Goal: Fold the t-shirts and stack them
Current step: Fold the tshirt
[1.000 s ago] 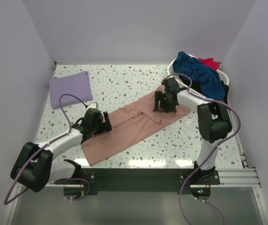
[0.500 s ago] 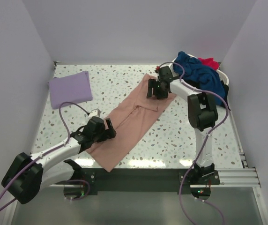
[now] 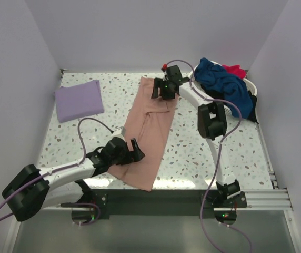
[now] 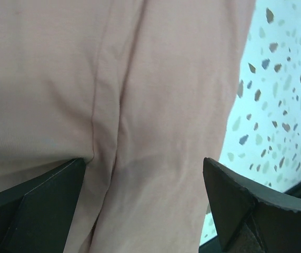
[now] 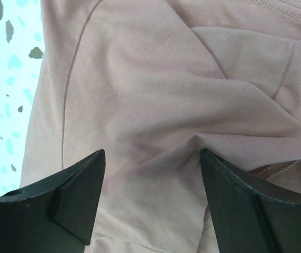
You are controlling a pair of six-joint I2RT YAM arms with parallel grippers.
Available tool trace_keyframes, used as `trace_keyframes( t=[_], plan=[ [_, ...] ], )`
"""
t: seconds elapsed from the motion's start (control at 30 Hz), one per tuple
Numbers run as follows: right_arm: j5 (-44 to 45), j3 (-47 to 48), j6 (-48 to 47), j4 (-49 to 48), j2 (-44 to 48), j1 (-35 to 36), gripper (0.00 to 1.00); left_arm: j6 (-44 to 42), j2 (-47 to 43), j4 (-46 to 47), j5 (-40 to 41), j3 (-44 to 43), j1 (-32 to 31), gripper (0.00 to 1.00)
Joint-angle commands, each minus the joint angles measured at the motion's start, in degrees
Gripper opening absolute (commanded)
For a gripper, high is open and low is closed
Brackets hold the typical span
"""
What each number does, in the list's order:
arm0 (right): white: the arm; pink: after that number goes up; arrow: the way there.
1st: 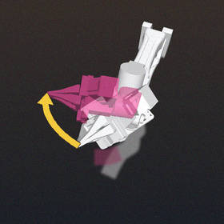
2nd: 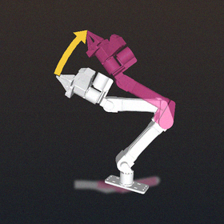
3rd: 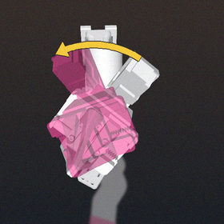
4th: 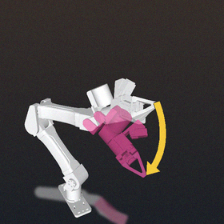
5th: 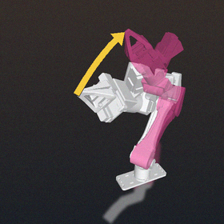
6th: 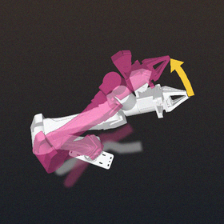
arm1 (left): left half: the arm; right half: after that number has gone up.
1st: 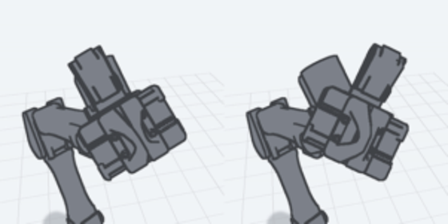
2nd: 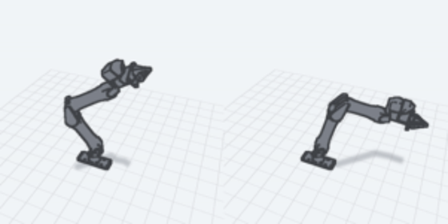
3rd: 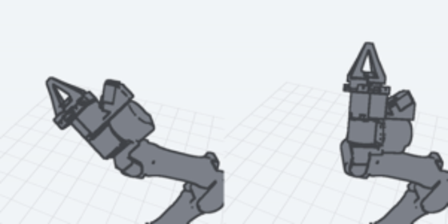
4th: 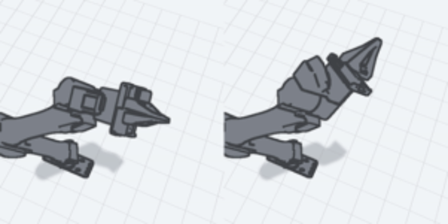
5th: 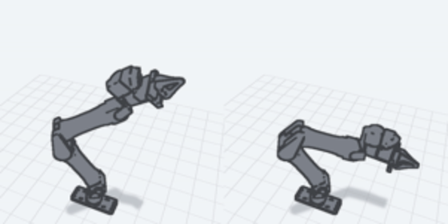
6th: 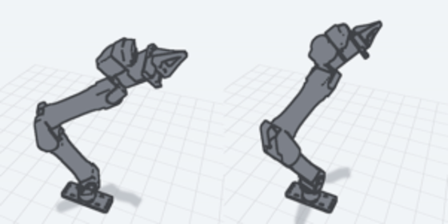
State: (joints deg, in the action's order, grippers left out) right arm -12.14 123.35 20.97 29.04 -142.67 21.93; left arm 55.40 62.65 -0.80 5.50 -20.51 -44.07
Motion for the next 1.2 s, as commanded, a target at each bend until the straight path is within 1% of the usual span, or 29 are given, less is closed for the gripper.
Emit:
trace_keyframes(
  t=[0.0, 0.1, 0.13, 0.2, 0.27, 0.33, 0.37, 0.4, 0.47, 0.5, 0.53, 0.6, 0.63, 0.7, 0.83, 0.97, 1.1, 1.17],
  plan=[
    [-3.8, 1.3, 1.4, 2.7, -2.6, 0.7, 0.78, 1.4, 3.4, 2.7, -4.5, -1.3, -3.3, 1.0],
    [-5.0, 1.5, 1.1, 0.8, 0.4, 0.7, 0.8, 0.9, 2.2, 0.9, -2.7, -4.2, -3.9, 1.0],
    [-5.0, 1.5, 0.6, 0.5, 2.7, 0.7, 0.81, 0.7, 0.6, -2.8, -1.3, -5.0, -4.0, 1.0],
    [-4.9, 1.1, -0.1, -0.2, 5.6, 0.8, 0.82, -0.1, -2.0, -5.3, -0.2, -7.7, -4.0, 1.0],
    [-4.6, -2.0, -0.8, -2.6, 11.6, 0.7, 0.84, -0.4, -3.7, -8.9, 1.1, -10.1, -4.0, 1.0],
    [-4.6, -8.2, -1.4, -5.3, 15.9, 1.2, 0.84, -0.9, -5.7, -11.9, 2.7, -11.0, -3.9, 1.0],
    [-4.4, -10.3, -1.5, -7.7, 20.5, 1.4, 0.85, -1.2, -6.1, -12.6, 3.1, -11.3, -4.0, 1.0],
    [-4.3, -14.1, -1.6, -8.5, 22.2, 2.1, 0.85, -1.4, -6.4, -13.3, 3.6, -11.3, -3.9, 1.0],
    [-3.0, -17.7, -2.2, -9.4, 25.8, 3.0, 0.85, -1.5, -6.1, -14.2, 4.0, -10.3, -4.0, 1.0],
    [-2.5, -19.5, -2.2, -9.6, 28.7, 3.9, 0.85, -1.5, -4.9, -14.3, 3.7, -9.9, -3.9, 1.0],
    [-2.3, -22.9, -2.1, -9.7, 29.8, 4.3, 0.85, -1.3, -4.2, -14.2, 2.9, -9.6, -3.9, 1.0],
    [-1.1, -26.7, -1.6, -10.9, 33.2, 5.4, 0.85, -1.0, -1.3, -14.0, 1.6, -8.6, -4.0, 1.0],
    [-0.7, -30.2, -1.5, -11.8, 34.0, 6.5, 0.85, -0.6, -0.6, -13.3, 0.6, -8.1, -3.9, 1.0],
    [-0.2, -33.0, -1.1, -12.3, 35.6, 7.3, 0.85, 0.1, 0.7, -13.0, 0.2, -6.9, -4.1, 1.0],
    [-0.8, -39.1, 0.5, -14.4, 35.8, 8.5, 0.85, 0.5, 0.6, -12.0, 0.4, -5.9, -4.2, 1.0],
    [-1.8, -40.7, 1.3, -15.2, 33.2, 8.5, 0.85, 1.0, 0.9, -10.3, -0.7, -4.4, -4.2, 1.0],
    [-0.5, -40.3, 1.4, -14.8, 30.2, 8.6, 0.84, 2.2, 1.9, -9.0, -1.8, -3.3, -4.4, 1.0],
    [1.0, -39.2, 1.1, -13.0, 27.6, 8.6, 0.84, 2.6, 1.9, -9.0, -1.8, -3.0, -4.5, 1.0]
  ],
)
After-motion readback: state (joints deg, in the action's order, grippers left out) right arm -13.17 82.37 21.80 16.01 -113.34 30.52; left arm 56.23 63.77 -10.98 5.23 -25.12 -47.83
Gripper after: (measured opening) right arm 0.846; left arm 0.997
